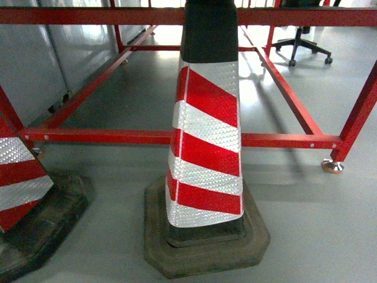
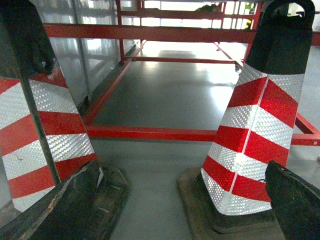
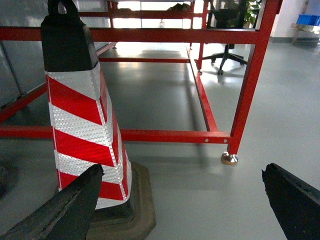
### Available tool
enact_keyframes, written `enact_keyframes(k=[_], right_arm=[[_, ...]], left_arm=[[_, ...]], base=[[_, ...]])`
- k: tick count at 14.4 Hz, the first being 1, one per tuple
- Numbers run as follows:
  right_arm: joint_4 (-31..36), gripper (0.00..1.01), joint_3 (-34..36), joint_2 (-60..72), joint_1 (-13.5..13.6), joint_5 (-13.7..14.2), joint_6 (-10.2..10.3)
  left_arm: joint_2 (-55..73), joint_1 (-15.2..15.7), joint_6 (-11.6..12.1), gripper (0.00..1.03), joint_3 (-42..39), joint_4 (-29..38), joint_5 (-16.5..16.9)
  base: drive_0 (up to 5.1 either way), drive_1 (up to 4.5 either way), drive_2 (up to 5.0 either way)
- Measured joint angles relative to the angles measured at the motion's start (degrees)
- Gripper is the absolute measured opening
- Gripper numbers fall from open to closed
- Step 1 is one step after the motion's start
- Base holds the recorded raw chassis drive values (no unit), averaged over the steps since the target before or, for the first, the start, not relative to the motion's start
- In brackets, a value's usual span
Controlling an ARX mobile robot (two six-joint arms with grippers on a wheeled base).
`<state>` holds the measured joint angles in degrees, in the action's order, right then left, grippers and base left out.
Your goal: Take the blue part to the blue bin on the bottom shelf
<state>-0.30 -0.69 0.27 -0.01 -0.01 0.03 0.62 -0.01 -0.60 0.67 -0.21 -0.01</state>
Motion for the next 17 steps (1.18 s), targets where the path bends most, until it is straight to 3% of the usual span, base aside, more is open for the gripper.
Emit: enact_keyframes(k=[17], right_arm=[[0.0, 0.98, 0.0, 0.0, 0.0, 0.0, 0.0]], left_arm=[[0.0, 0.0, 0.0, 0.98, 0.0, 0.0, 0.0]], base=[[0.0, 0.0, 0.0]])
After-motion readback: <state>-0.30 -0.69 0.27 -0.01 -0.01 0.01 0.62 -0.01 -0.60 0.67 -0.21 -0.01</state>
